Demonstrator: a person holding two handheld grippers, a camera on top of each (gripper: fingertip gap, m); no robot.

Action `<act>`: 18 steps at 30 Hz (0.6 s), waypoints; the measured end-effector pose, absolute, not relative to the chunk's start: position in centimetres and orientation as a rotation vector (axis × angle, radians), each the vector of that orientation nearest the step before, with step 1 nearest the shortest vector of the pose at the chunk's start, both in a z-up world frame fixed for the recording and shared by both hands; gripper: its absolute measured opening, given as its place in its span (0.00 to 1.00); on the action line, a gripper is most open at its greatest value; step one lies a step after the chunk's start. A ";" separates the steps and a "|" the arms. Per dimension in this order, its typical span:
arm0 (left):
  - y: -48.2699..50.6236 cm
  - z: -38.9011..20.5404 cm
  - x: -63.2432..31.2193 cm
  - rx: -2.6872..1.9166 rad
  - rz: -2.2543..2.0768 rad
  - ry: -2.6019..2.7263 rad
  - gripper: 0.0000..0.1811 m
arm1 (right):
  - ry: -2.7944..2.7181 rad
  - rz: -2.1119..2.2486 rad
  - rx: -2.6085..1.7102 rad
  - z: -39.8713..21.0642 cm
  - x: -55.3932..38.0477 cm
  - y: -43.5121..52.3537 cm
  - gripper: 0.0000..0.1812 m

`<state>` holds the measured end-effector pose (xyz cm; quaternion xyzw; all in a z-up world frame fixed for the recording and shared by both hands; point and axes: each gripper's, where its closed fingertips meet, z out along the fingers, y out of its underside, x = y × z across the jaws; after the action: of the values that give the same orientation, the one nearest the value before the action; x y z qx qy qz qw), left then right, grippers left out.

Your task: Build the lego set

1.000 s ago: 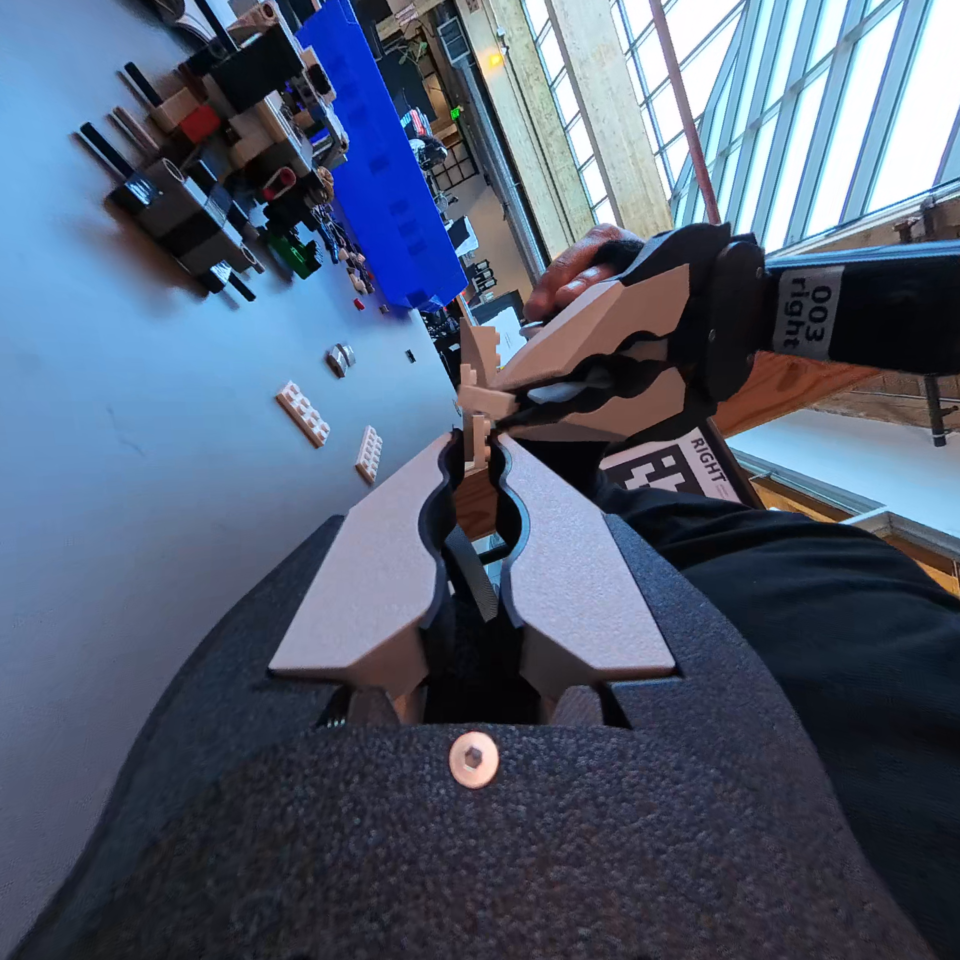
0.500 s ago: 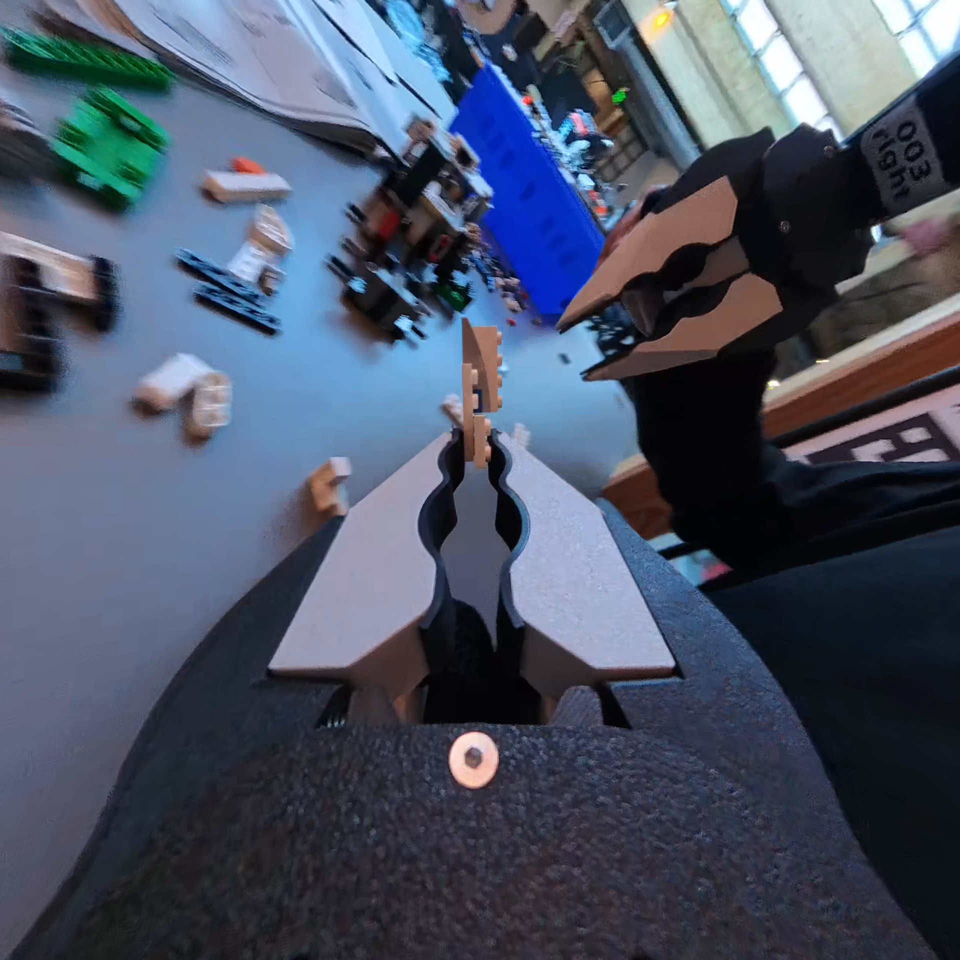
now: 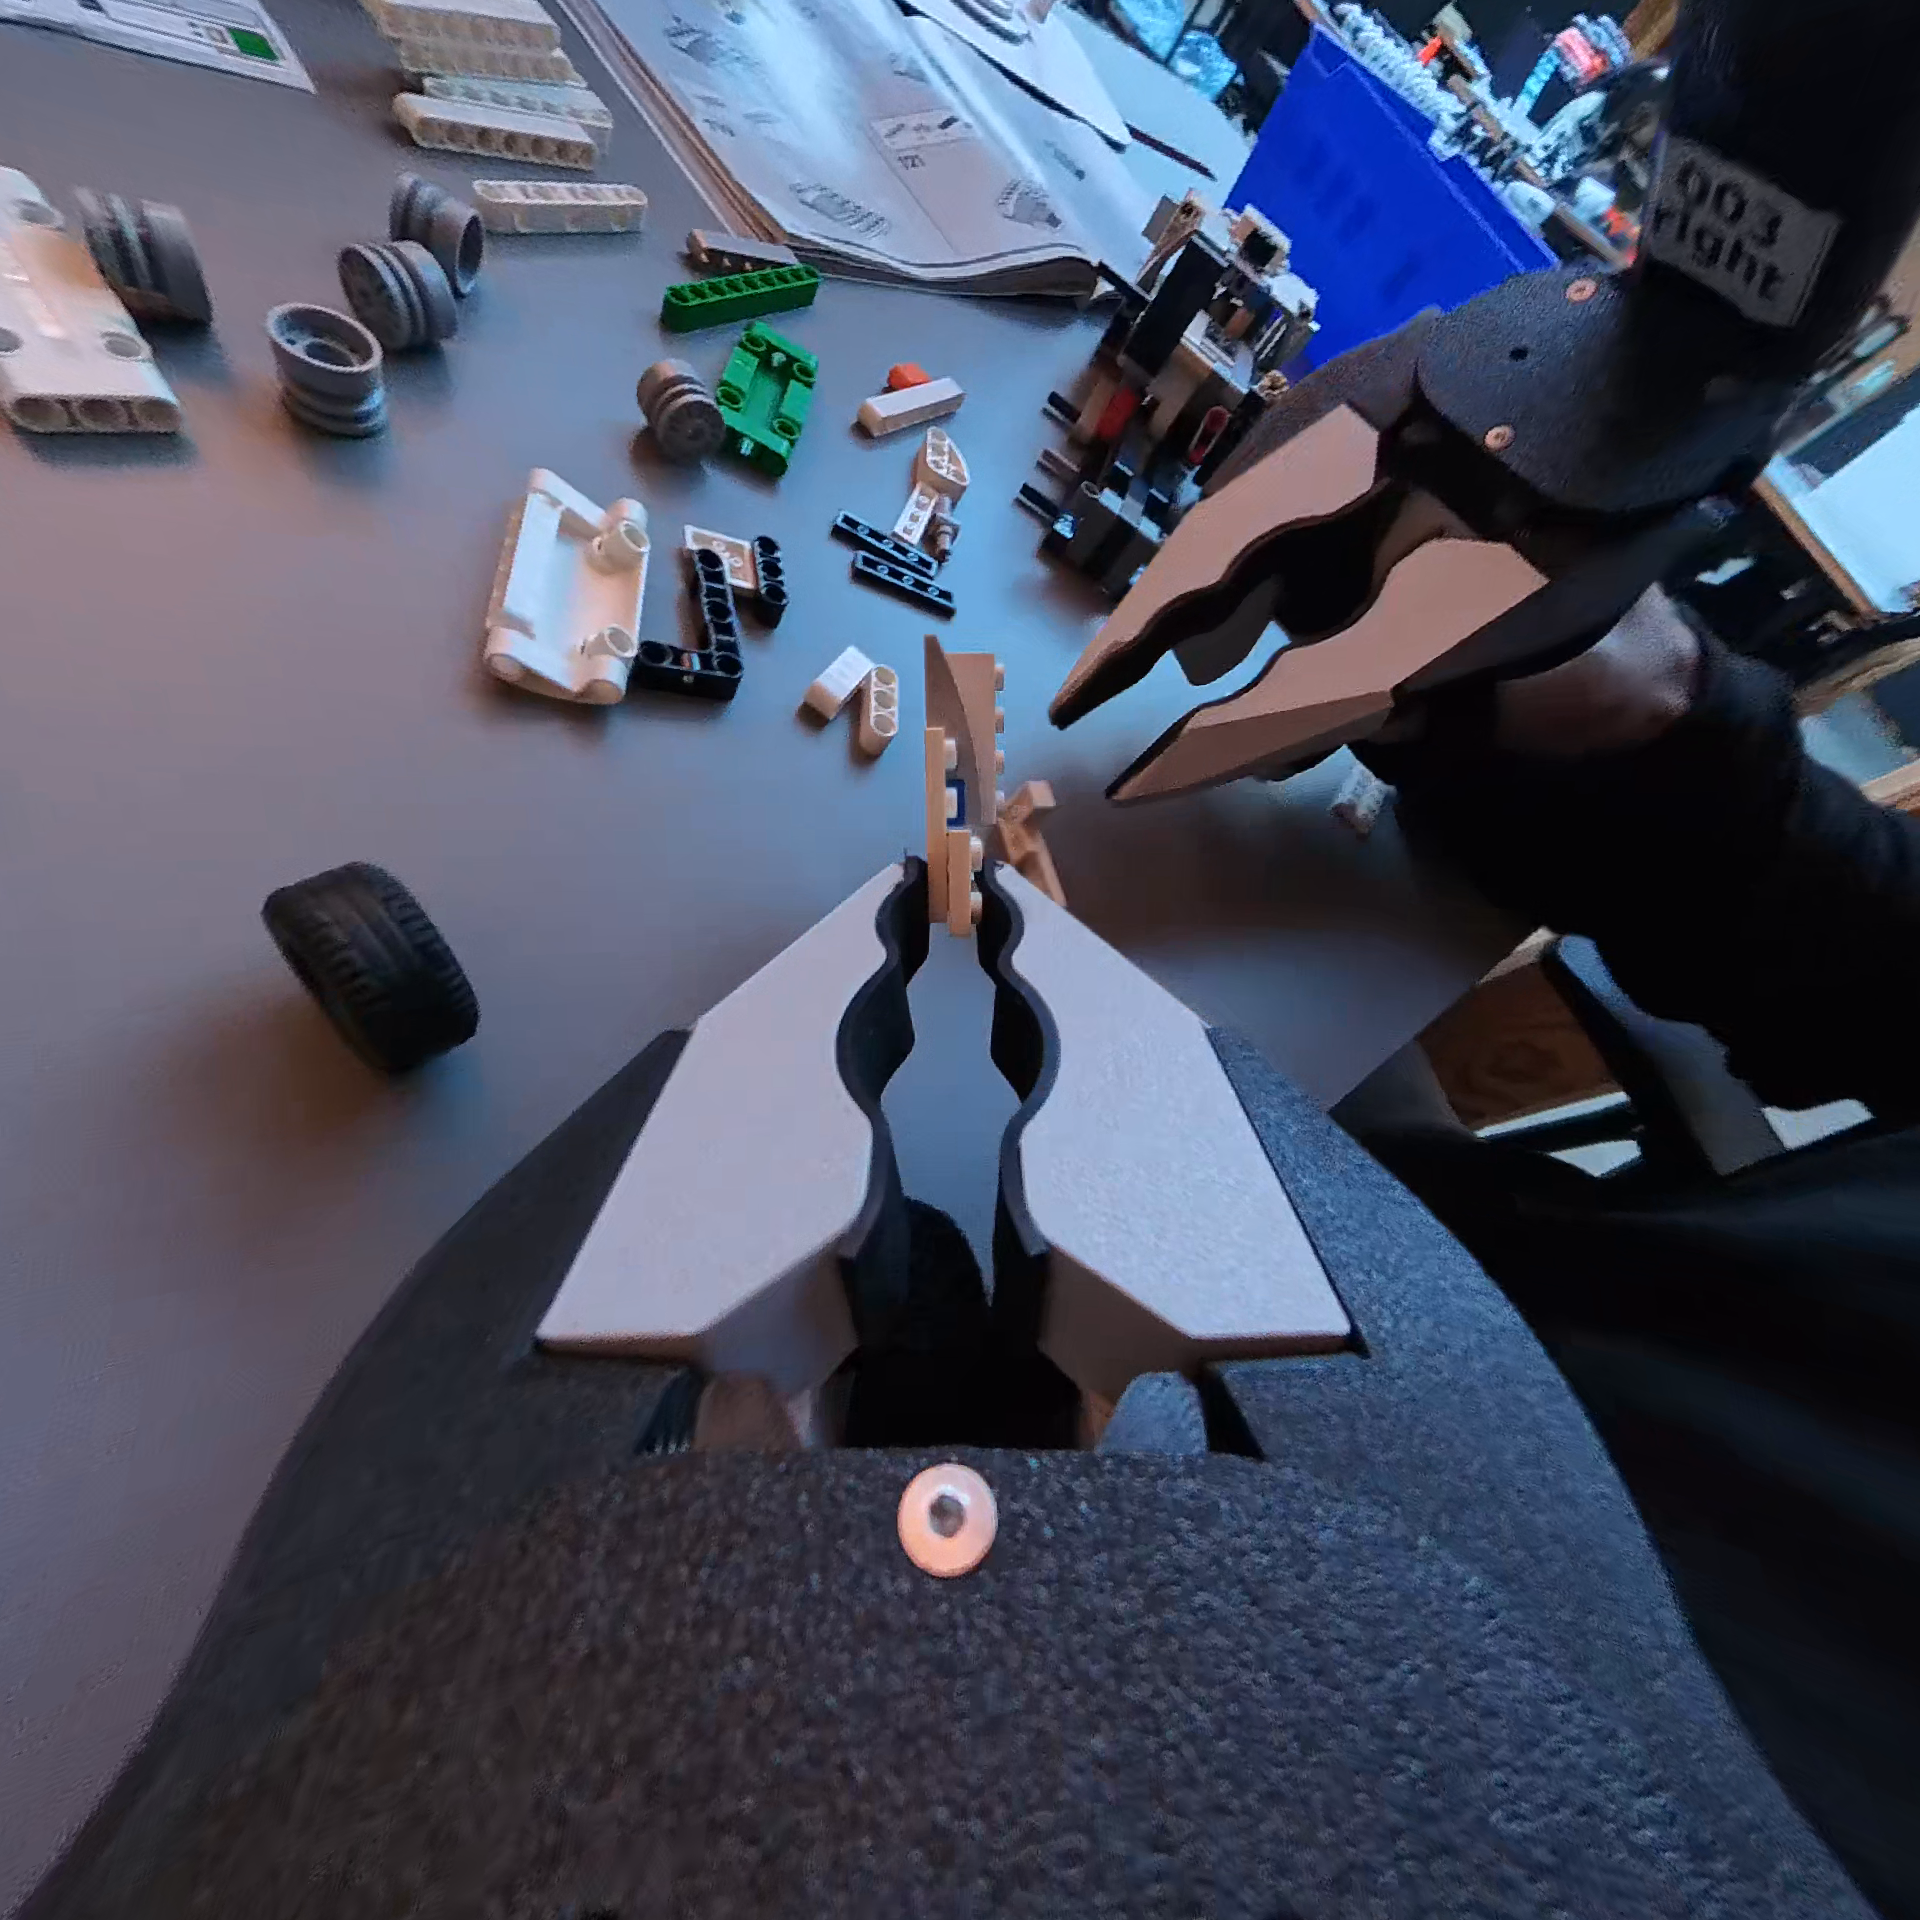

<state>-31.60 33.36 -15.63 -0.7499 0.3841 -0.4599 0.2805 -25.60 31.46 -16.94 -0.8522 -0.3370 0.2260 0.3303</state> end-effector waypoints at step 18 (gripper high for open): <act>33.4 -15.7 -29.9 -1.872 -0.994 1.115 0.04 | -0.921 0.198 -1.983 -10.8 -26.7 34.0 0.04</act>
<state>-29.94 33.38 -15.73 -0.7277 0.4334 -0.3867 0.3649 -26.71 33.97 -10.81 -0.8040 -0.3735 0.0801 0.4558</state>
